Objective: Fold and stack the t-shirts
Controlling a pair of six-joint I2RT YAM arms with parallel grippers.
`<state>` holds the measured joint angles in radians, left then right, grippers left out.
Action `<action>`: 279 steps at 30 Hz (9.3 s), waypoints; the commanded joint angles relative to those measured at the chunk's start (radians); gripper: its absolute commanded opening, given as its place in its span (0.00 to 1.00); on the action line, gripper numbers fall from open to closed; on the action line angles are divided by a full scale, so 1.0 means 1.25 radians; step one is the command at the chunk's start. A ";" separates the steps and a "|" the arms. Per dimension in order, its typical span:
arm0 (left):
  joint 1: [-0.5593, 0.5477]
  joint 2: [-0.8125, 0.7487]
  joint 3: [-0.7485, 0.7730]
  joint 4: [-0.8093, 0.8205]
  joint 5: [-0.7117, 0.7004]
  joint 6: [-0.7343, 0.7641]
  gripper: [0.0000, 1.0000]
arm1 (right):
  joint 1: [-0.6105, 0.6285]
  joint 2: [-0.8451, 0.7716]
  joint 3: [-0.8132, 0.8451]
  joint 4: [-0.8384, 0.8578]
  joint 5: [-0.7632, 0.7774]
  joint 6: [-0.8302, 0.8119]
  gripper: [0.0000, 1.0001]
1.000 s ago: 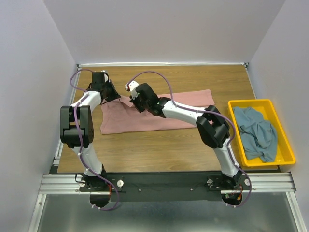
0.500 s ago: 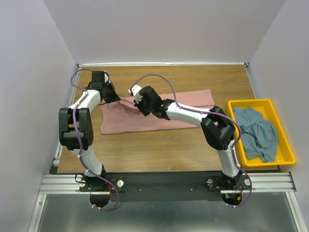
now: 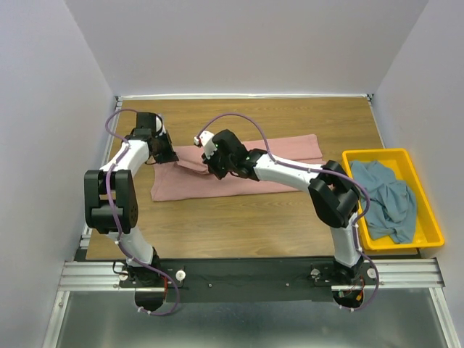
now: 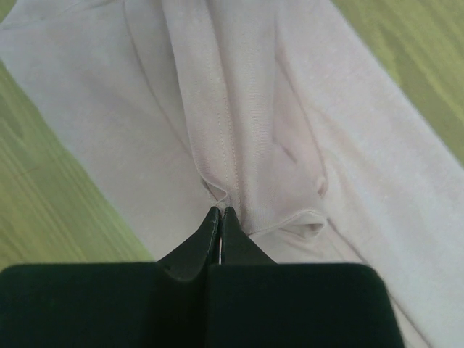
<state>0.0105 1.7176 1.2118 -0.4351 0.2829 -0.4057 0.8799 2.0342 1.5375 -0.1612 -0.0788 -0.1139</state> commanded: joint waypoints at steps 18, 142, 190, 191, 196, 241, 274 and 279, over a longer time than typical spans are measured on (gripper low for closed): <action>-0.002 -0.055 -0.096 -0.038 -0.073 0.034 0.02 | -0.001 0.000 -0.030 -0.075 -0.095 0.073 0.36; -0.029 -0.639 -0.456 0.398 -0.419 0.156 0.98 | -0.102 -0.127 -0.350 -0.352 -0.134 0.406 0.37; -0.530 -0.576 -0.437 0.010 -0.193 -0.287 0.95 | 0.075 -0.458 -0.460 -0.521 0.170 0.721 0.43; -0.541 -0.578 -0.439 -0.008 -0.198 -0.302 0.95 | 0.068 -0.475 -0.476 -0.523 0.161 0.723 0.44; -0.606 -0.564 -0.434 -0.105 -0.220 -0.360 0.95 | 0.046 -0.533 -0.584 -0.513 0.128 0.754 0.47; -0.754 -0.354 -0.427 -0.277 -0.280 -0.477 0.45 | 0.045 -0.473 -0.681 -0.371 0.078 0.672 0.03; -0.825 -0.416 -0.394 -0.287 -0.197 -0.508 0.00 | 0.032 -0.592 -0.651 -0.473 0.001 0.604 0.01; -0.686 -0.412 -0.346 -0.195 -0.220 -0.384 0.00 | -0.059 -0.513 -0.482 -0.492 0.124 0.522 0.01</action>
<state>-0.9466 1.2026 0.7212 -0.7784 0.0326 -1.0039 0.8890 1.3483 0.7944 -0.7578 -0.0639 0.6319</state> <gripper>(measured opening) 0.008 0.012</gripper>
